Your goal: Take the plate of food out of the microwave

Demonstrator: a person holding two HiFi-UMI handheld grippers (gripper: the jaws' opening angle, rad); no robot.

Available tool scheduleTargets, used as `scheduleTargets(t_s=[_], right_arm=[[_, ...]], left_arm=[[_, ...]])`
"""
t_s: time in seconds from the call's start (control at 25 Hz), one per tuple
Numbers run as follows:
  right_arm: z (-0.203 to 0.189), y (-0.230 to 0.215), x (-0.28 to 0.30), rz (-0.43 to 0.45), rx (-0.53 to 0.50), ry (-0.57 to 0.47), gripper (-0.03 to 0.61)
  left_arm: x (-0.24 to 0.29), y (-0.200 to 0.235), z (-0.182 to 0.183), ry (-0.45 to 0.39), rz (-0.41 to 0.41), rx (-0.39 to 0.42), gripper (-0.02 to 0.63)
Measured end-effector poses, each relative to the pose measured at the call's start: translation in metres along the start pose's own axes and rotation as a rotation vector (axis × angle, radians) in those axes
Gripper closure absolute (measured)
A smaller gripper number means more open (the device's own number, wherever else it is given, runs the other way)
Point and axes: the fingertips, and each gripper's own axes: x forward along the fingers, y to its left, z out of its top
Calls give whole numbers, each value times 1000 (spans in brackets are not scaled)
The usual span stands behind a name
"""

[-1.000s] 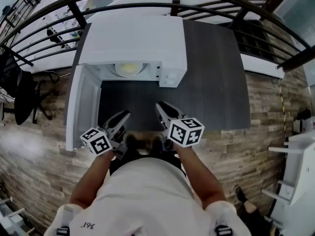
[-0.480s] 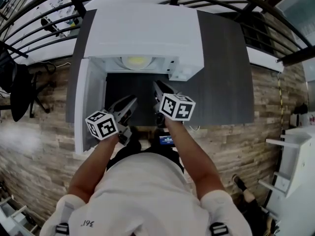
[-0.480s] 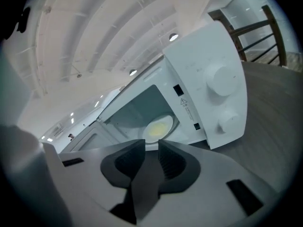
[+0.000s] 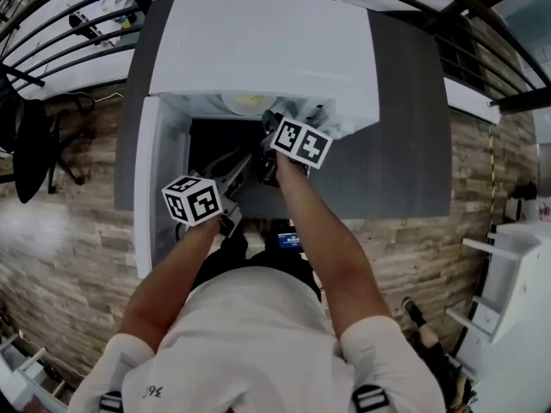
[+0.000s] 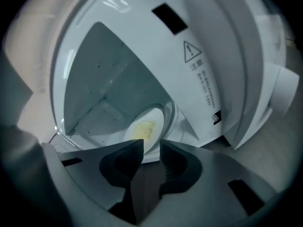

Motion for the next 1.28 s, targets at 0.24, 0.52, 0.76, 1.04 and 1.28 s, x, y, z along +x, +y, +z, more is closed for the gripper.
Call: scheduleTargets(t_s=[0.24,0.52,0.76,1.04,1.28], right_arm=[[-1,-6,20,-53,30,12,492],[-1,-5,38,-99,30,42,492],[-1,-9,32,-134,37,40,512],[-2,-13,20,-119,79,39,531],[0,-11,3,-83,111,26,541]], left_arm=[[-2,12,-1,12,14,-14,552],[-1,22,-2,12,27,-29,552],[-5,20,-3,15,30,-34,552],[-3,29,3,2,50,-68,552],[2,53,13,-32,84,-123,552]])
